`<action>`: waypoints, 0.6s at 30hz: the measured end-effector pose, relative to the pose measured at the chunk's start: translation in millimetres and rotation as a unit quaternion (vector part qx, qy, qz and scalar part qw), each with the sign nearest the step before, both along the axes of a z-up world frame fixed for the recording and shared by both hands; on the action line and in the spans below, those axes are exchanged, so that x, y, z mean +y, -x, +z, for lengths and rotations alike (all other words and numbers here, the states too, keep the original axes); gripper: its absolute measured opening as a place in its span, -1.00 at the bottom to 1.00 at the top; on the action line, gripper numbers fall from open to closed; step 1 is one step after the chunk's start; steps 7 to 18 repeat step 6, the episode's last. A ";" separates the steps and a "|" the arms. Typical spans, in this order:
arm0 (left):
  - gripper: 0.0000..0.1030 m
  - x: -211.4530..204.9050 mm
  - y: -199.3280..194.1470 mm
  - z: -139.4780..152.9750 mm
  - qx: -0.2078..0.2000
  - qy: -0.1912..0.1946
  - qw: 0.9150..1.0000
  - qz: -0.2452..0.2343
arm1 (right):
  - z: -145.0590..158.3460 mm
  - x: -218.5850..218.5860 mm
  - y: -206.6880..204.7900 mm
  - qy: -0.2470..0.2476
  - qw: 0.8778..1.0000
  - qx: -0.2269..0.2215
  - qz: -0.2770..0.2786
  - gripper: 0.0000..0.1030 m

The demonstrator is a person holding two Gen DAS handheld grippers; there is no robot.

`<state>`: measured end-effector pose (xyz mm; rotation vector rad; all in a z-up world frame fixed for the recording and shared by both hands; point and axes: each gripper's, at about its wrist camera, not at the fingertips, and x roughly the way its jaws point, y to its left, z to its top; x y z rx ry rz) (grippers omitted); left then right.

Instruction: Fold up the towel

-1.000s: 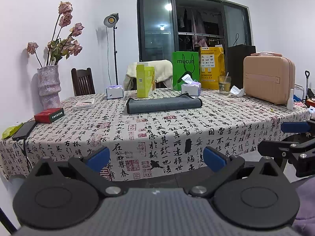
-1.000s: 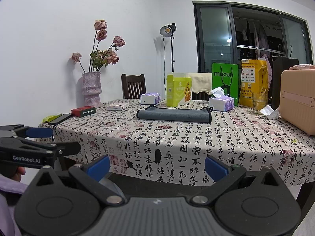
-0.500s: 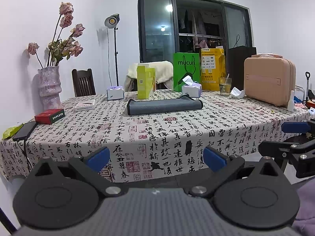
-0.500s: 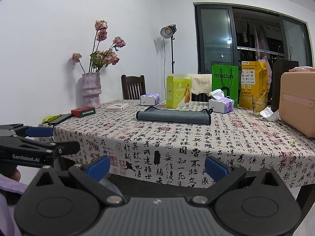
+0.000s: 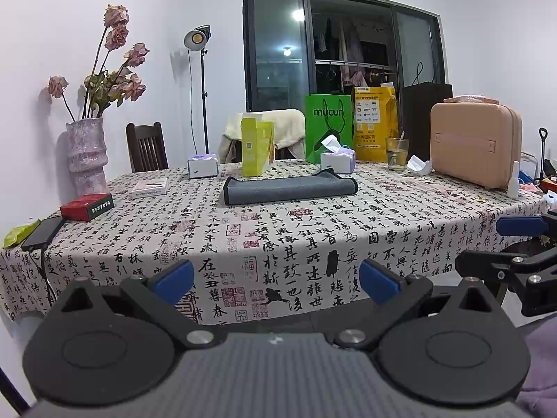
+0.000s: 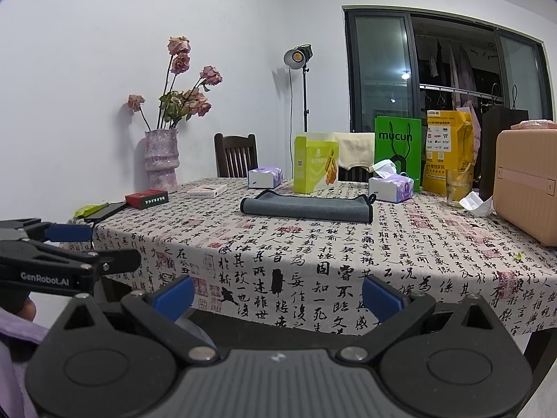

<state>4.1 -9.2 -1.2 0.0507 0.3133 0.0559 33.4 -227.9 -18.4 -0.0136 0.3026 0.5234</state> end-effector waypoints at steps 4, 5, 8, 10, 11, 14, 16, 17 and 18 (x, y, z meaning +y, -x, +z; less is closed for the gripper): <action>1.00 -1.0 -0.5 -0.8 0.001 0.001 1.000 -0.002 | 1.2 -0.3 -0.6 0.000 1.000 0.000 0.000 1.00; 1.00 -1.2 -1.0 -1.2 0.002 0.002 1.000 -0.005 | 1.0 -0.3 -0.5 0.000 1.000 0.000 0.000 1.00; 1.00 -1.4 -1.3 -1.9 0.003 0.003 1.000 -0.007 | 0.8 -0.3 -0.3 0.000 1.000 0.000 0.000 1.00; 1.00 -1.4 -1.3 -1.9 0.003 0.003 1.000 -0.007 | 0.8 -0.3 -0.3 0.000 1.000 0.000 0.000 1.00; 1.00 -1.4 -1.3 -1.9 0.003 0.003 1.000 -0.007 | 0.8 -0.3 -0.3 0.000 1.000 0.000 0.000 1.00; 1.00 -1.4 -1.3 -1.9 0.003 0.003 1.000 -0.007 | 0.8 -0.3 -0.3 0.000 1.000 0.000 0.000 1.00; 1.00 -1.4 -1.3 -1.9 0.003 0.003 1.000 -0.007 | 0.8 -0.3 -0.3 0.000 1.000 0.000 0.000 1.00; 1.00 -1.4 -1.3 -1.9 0.003 0.003 1.000 -0.007 | 0.8 -0.3 -0.3 0.000 1.000 0.000 0.000 1.00; 1.00 -1.4 -1.3 -1.9 0.003 0.003 1.000 -0.007 | 0.8 -0.3 -0.3 0.000 1.000 0.000 0.000 1.00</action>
